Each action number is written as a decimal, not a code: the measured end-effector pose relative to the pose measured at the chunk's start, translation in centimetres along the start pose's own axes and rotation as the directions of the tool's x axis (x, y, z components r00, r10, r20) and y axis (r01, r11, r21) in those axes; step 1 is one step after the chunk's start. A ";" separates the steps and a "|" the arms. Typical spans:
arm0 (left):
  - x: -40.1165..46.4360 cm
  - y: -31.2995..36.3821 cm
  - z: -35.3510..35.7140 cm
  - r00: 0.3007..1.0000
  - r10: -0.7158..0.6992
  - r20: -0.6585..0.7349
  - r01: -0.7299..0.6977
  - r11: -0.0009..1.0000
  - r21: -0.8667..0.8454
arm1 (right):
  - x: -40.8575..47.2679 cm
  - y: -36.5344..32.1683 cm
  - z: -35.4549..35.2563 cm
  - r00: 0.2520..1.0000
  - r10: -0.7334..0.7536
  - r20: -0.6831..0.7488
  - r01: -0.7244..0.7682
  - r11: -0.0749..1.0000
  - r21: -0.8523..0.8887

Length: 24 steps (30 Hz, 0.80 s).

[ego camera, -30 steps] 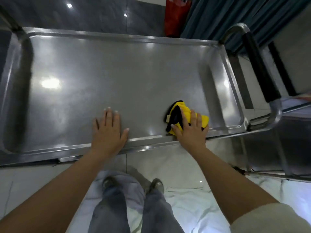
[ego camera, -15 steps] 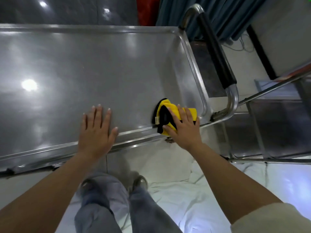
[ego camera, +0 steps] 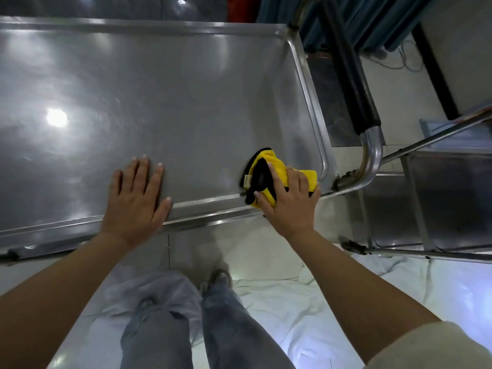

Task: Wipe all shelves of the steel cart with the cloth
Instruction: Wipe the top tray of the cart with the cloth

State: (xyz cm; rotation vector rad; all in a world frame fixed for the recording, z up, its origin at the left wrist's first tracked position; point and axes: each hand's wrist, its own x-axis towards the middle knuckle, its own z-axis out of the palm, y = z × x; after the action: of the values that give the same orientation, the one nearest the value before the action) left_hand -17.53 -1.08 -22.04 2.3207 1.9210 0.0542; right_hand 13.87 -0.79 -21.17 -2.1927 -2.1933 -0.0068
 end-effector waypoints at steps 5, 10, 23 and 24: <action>-1.3 -0.7 0.3 1.000 0.024 0.014 -0.024 1.000 0.001 | -2.1 -0.8 -0.3 0.999 0.043 0.021 -0.043 0.999 0.008; -2.5 -2.0 0.4 0.998 0.070 -0.001 -0.070 0.998 0.008 | -4.3 -3.1 0.0 0.992 0.126 -0.016 -0.126 0.992 -0.015; -3.2 -4.3 0.1 0.997 0.064 -0.036 -0.062 0.998 0.030 | -4.6 -6.0 1.3 0.983 0.167 -0.078 -0.169 0.985 -0.027; -3.1 -4.3 0.2 0.997 0.069 -0.039 -0.068 0.997 0.034 | -4.4 -5.8 1.4 0.983 0.162 -0.089 -0.165 0.986 -0.029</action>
State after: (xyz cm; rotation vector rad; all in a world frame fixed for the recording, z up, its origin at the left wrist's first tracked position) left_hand -22.30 -3.37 -22.55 2.4242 1.8740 0.0781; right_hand 8.00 -5.17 -22.61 -2.3379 -1.9786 -0.1344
